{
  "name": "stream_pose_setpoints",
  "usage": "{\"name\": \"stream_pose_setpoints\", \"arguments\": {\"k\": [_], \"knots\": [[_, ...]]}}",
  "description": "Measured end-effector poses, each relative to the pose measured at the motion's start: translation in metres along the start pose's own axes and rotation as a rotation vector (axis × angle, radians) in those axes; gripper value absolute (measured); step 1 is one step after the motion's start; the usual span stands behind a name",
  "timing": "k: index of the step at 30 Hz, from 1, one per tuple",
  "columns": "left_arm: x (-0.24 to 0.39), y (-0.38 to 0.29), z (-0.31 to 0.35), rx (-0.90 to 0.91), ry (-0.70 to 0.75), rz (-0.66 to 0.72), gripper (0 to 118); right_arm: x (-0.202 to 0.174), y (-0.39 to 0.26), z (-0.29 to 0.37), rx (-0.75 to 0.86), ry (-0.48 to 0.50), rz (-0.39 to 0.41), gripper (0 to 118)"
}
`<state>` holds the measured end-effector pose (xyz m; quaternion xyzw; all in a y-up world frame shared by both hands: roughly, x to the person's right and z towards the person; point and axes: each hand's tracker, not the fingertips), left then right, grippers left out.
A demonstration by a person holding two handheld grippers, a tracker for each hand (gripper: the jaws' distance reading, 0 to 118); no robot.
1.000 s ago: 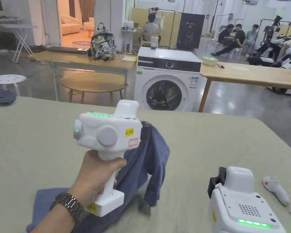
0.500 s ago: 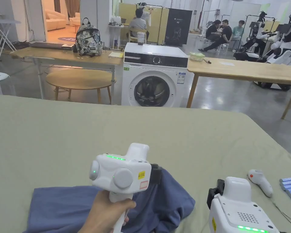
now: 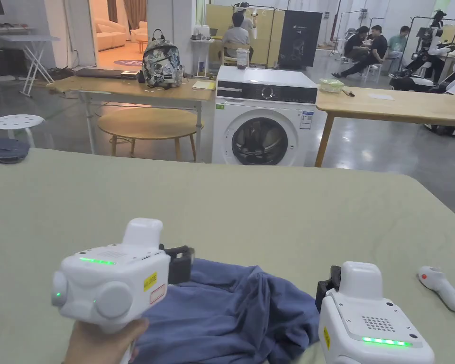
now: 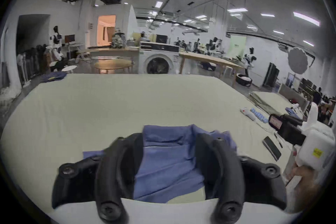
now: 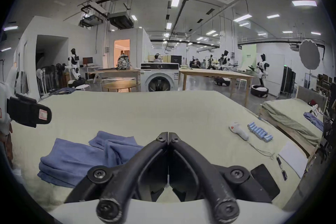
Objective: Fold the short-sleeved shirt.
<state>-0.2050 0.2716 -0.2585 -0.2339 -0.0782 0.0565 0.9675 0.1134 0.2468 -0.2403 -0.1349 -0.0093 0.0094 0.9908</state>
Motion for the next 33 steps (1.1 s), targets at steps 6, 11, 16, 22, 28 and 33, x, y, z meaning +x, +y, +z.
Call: {"name": "stream_pose_setpoints", "arguments": {"k": [6,11,16,22,28,33], "knots": [[-0.041,-0.031,0.024,-0.019,0.174,0.027,0,-0.02,0.002,-0.008,0.009,0.029,0.011,0],[-0.082,-0.041,0.022,-0.084,0.238,0.118,0,-0.032,0.004,-0.018,-0.001,0.058,0.018,0],[-0.125,-0.031,-0.004,-0.153,0.218,0.212,0,-0.039,0.004,-0.027,-0.012,0.076,0.028,0],[-0.166,-0.016,-0.063,-0.304,0.189,0.279,0,-0.04,-0.004,-0.041,-0.039,0.082,0.026,0],[-0.184,-0.015,-0.115,-0.45,0.189,0.362,26,-0.033,-0.013,-0.059,-0.091,0.067,0.044,0],[-0.183,-0.025,-0.146,-0.558,0.264,0.353,80,-0.022,-0.018,-0.07,-0.118,0.037,0.045,0]]}}
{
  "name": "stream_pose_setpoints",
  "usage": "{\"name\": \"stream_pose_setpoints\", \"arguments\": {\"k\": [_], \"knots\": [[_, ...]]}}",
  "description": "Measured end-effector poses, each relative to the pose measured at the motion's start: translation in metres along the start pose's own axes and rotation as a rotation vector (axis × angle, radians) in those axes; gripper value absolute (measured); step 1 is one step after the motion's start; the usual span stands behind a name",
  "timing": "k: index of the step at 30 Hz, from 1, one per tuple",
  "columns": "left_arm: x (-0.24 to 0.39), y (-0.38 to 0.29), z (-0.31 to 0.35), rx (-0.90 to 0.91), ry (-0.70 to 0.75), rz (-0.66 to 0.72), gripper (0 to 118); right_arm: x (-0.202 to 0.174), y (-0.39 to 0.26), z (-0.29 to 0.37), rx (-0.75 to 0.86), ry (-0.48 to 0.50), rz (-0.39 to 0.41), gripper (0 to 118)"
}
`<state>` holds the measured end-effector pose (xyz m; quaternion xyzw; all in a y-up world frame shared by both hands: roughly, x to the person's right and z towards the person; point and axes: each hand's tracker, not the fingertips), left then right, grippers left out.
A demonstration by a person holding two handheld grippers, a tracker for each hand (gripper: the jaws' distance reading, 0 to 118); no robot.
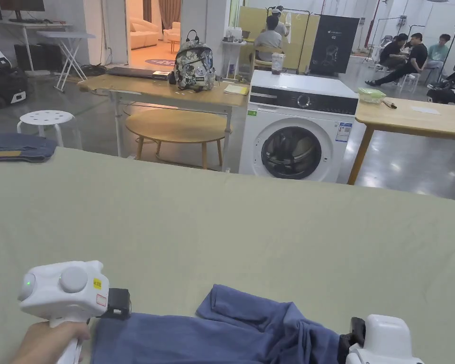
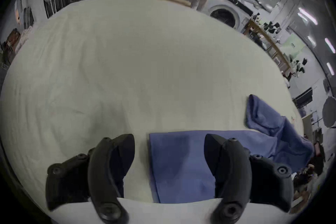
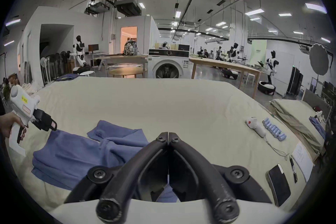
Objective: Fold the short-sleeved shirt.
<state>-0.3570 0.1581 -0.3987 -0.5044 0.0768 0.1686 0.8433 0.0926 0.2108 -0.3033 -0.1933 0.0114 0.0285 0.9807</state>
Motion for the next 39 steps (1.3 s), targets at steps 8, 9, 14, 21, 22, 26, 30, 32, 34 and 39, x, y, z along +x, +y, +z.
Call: {"name": "stream_pose_setpoints", "arguments": {"k": [8,9,14,21,22,26,30,32,34,39], "knots": [[0.038,-0.026,-0.002,0.016,0.149,-0.199,31,0.017,-0.011,-0.006,-0.04,-0.034,-0.001,0],[0.043,-0.027,0.0,0.021,0.139,-0.235,12,0.019,-0.012,-0.007,-0.046,-0.038,-0.002,0],[0.042,-0.032,0.009,0.049,0.091,-0.23,0,0.037,-0.013,-0.008,-0.072,-0.051,-0.025,0],[0.033,-0.041,0.056,0.147,0.04,-0.245,0,0.085,-0.006,-0.05,-0.273,-0.008,-0.091,30],[0.03,-0.04,0.06,0.158,0.033,-0.241,0,0.09,-0.006,-0.058,-0.296,0.006,-0.101,54],[0.023,-0.046,0.077,0.198,0.036,-0.236,0,0.09,-0.017,-0.087,-0.414,0.034,-0.072,77],[0.017,-0.053,0.08,0.205,0.044,-0.239,0,0.082,-0.034,-0.118,-0.558,0.092,-0.058,77],[0.013,-0.056,0.081,0.204,0.04,-0.228,0,0.083,-0.045,-0.132,-0.637,0.102,-0.092,73],[0.012,-0.059,0.079,0.201,0.039,-0.221,0,0.081,-0.053,-0.134,-0.637,0.13,-0.113,29],[0.006,-0.062,0.079,0.196,0.04,-0.221,0,0.072,-0.048,-0.11,-0.541,0.136,-0.105,5]]}}
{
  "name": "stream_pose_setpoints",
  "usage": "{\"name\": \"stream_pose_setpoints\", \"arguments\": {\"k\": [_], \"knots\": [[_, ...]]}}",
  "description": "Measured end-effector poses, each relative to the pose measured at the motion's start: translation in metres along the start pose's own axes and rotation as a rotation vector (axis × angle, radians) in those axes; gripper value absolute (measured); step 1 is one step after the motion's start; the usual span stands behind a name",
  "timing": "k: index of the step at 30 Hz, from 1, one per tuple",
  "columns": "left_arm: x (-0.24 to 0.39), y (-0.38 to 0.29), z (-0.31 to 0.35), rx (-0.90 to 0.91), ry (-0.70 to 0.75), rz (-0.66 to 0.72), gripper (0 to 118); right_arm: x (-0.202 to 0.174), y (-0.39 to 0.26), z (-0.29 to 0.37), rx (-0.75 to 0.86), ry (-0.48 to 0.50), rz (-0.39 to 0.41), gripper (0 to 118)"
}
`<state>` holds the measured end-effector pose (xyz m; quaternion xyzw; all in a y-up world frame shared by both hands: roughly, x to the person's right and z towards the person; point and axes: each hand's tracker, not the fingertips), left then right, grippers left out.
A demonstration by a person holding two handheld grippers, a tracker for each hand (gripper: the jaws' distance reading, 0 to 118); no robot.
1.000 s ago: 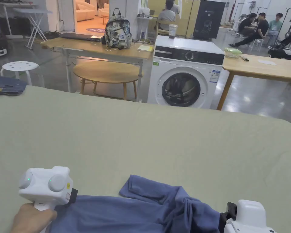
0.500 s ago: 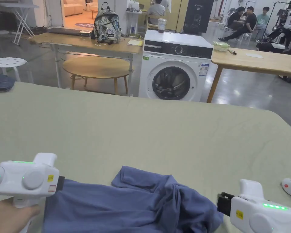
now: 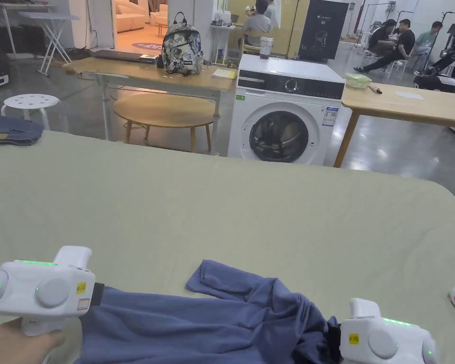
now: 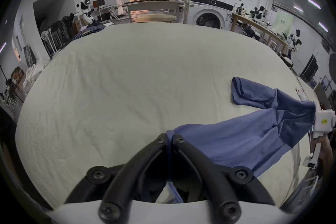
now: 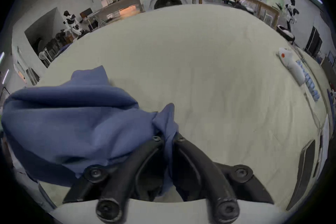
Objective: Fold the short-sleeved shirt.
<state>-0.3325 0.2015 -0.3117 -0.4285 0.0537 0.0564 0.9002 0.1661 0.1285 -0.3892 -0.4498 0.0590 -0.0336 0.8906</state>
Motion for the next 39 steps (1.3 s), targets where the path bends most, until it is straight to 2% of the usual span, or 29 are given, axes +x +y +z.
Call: {"name": "stream_pose_setpoints", "arguments": {"k": [4,6,17,24,27,39], "knots": [[-0.002,0.005,0.016,0.044,-0.003,0.005,0,-0.008,0.006,0.046,0.141,-0.027,0.036,4],[-0.005,0.012,0.027,0.077,-0.004,0.003,0,0.0,0.019,0.046,0.218,-0.051,0.057,4],[-0.029,0.073,0.13,0.306,0.061,0.013,0,-0.012,0.085,0.179,0.548,-0.211,0.197,4],[-0.043,0.126,0.185,0.407,0.128,0.028,0,-0.022,0.137,0.244,0.679,-0.236,0.168,4],[-0.05,0.147,0.203,0.432,0.151,0.034,0,-0.015,0.166,0.253,0.717,-0.236,0.139,4],[-0.071,0.215,0.233,0.501,0.198,0.078,0,-0.022,0.252,0.286,0.808,-0.266,0.115,4]]}}
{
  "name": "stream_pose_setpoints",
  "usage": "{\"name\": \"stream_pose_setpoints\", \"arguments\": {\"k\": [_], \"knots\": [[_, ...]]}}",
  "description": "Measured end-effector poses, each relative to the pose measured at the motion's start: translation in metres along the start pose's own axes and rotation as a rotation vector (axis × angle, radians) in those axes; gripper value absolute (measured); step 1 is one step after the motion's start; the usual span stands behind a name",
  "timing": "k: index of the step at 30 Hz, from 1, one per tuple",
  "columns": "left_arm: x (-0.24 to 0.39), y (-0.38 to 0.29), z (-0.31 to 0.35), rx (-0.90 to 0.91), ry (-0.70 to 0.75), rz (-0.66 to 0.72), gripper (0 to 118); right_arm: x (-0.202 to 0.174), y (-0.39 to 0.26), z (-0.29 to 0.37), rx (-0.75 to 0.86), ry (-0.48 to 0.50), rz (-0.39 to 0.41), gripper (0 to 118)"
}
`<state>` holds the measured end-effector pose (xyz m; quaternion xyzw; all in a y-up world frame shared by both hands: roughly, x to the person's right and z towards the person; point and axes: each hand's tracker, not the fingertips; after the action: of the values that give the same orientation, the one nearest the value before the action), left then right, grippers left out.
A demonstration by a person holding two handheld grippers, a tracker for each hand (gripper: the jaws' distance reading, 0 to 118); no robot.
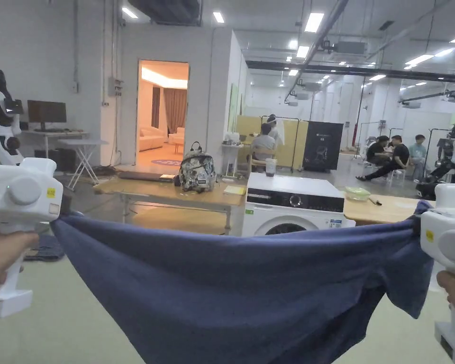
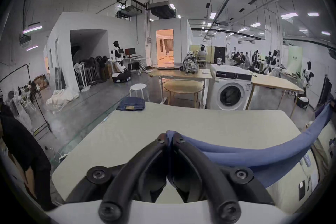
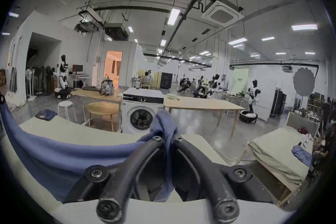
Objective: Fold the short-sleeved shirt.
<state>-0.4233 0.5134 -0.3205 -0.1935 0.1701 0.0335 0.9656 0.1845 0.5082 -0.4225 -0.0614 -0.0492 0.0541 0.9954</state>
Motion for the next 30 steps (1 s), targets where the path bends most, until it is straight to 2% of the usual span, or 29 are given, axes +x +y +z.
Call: {"name": "stream_pose_setpoints", "arguments": {"k": [7,10,16,21,25,27,30], "knots": [[0.005,0.039,-0.015,0.053,0.024,0.021,0,-0.001,0.029,-0.034,0.02,-0.014,-0.021,4],[0.012,0.049,-0.024,0.069,0.031,0.027,0,-0.004,0.035,-0.044,0.035,-0.022,-0.007,4],[0.021,0.04,-0.049,0.045,0.048,0.035,0,-0.01,0.016,-0.055,0.02,-0.023,0.005,4],[0.026,-0.002,-0.064,-0.002,0.04,-0.02,0,-0.016,-0.031,-0.048,-0.024,-0.023,0.062,4],[0.025,-0.056,-0.068,-0.036,0.008,-0.029,0,-0.013,-0.083,-0.028,-0.072,-0.007,0.081,4],[0.023,-0.089,-0.067,-0.062,-0.015,-0.026,0,-0.009,-0.112,-0.025,-0.116,-0.001,0.114,4],[0.022,-0.135,-0.06,-0.1,-0.023,-0.021,0,-0.001,-0.153,-0.002,-0.186,0.011,0.082,4]]}}
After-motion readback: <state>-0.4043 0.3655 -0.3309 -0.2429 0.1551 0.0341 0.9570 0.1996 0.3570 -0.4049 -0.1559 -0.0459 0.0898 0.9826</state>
